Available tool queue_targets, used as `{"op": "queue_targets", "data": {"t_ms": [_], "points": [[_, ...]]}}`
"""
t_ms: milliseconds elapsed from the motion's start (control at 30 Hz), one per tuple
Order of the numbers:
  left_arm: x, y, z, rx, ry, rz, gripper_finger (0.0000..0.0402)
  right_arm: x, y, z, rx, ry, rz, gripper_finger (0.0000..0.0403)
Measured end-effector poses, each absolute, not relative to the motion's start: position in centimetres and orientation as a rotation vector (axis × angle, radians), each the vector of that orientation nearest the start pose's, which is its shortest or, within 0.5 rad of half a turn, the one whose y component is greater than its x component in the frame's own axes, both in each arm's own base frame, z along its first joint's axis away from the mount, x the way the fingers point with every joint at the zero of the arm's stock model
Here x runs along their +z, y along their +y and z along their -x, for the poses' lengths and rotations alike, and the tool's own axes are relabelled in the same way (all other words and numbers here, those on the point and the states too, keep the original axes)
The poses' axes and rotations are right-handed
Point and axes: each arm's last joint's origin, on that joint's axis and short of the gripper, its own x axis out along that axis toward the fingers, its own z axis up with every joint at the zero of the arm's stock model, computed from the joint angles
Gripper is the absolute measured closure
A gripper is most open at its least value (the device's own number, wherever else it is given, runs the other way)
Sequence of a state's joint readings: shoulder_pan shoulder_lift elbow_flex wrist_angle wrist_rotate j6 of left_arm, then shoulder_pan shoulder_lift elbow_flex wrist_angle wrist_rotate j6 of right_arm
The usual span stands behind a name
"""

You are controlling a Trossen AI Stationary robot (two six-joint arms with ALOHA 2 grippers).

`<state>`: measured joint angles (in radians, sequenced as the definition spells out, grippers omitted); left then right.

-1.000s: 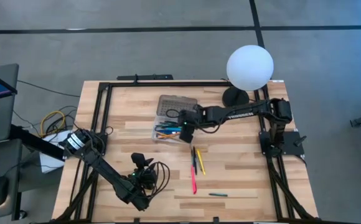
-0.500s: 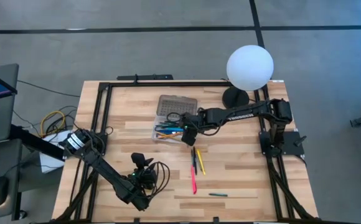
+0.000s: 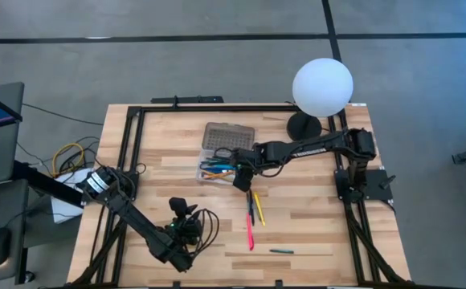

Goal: Pick & place school supplies into a supply box
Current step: Put the gray pen into the gray supply box

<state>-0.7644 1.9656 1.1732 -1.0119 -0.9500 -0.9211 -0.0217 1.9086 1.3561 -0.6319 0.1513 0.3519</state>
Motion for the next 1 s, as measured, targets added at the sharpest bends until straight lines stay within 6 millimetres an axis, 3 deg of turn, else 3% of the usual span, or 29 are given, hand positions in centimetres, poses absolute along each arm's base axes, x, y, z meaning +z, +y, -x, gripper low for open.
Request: {"op": "queue_targets", "data": {"t_ms": [233, 1000], "points": [[13.2, -20.4, -24.3, 0.585, 0.941, -0.541, 0.0267, 16.8, -1.1, -38.5, -0.359, 1.209, -0.252, 0.0276], [13.2, -20.7, -24.0, 0.571, 0.942, -0.548, 0.0267, 16.8, -1.5, -38.3, -0.406, 1.214, -0.306, 0.0276]]}}
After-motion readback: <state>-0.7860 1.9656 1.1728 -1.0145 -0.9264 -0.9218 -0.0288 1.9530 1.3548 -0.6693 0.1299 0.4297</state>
